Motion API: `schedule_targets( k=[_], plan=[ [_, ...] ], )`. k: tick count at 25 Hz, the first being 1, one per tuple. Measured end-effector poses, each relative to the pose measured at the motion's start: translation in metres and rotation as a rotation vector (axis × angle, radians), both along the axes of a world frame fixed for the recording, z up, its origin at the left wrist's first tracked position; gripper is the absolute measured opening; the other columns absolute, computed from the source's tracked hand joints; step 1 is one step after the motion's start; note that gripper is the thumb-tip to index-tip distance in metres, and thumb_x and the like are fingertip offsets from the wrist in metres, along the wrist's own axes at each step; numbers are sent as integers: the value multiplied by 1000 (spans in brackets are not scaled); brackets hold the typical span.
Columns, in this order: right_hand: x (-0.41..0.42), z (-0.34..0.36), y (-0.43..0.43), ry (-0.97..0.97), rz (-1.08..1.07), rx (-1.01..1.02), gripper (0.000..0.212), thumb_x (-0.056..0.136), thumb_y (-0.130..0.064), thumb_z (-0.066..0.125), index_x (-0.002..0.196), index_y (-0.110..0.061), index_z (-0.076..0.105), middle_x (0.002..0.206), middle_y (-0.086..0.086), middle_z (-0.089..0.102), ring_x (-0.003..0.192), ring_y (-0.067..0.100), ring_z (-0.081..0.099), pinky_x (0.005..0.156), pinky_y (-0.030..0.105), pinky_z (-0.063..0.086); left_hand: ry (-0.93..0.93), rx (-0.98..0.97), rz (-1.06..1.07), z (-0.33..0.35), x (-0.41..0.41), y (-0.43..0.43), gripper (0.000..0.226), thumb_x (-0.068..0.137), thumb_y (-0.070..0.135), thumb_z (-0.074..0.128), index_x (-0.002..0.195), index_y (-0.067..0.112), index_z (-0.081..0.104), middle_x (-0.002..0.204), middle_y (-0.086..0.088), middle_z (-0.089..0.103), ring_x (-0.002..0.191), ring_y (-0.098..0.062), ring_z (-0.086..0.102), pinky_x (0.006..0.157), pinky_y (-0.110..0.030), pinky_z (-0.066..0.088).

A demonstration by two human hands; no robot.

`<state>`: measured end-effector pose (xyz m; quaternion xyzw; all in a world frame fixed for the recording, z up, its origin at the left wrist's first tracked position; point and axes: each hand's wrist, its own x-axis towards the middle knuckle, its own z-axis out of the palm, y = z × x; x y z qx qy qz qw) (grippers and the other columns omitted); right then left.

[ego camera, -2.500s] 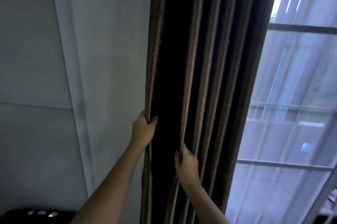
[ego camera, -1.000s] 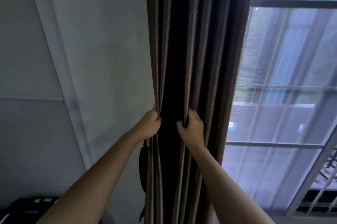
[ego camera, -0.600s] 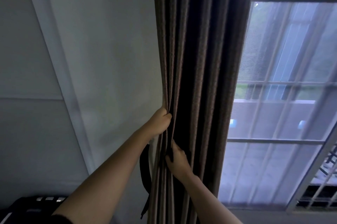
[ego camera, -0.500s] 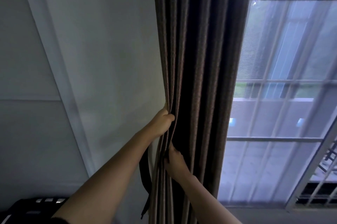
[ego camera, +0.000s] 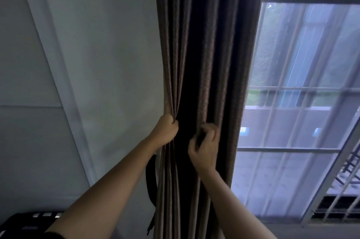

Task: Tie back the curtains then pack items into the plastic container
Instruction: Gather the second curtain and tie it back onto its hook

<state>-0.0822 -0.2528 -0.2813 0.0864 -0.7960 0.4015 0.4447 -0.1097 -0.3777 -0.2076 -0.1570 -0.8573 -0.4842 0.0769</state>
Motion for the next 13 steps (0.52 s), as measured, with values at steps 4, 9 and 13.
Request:
schedule_targets(
  k=[4, 9, 13],
  plan=[
    [-25, 44, 8, -181, 75, -255, 66, 82, -13, 68, 137, -10, 32, 124, -1, 48, 111, 10, 48, 94, 18, 38, 12, 3, -45, 1, 6, -3, 55, 95, 2, 35, 147, 17, 22, 117, 8, 44, 103, -7, 49, 73, 2, 36],
    [-25, -2, 6, -442, 313, -116, 51, 76, 13, 54, 124, -5, 54, 117, 5, 56, 115, 24, 55, 95, 6, 39, -23, 54, -97, -1, 6, -2, 61, 95, 0, 33, 149, 20, 13, 129, 14, 35, 118, -2, 38, 83, 8, 27],
    [-8, -24, -4, -553, 495, -78, 71, 80, 17, 43, 142, -17, 33, 138, -6, 41, 133, 6, 35, 109, 9, 23, -56, 70, -108, -2, 1, 4, 59, 94, 2, 33, 149, 19, 20, 137, 6, 41, 120, -5, 41, 101, -15, 27]
  ],
)
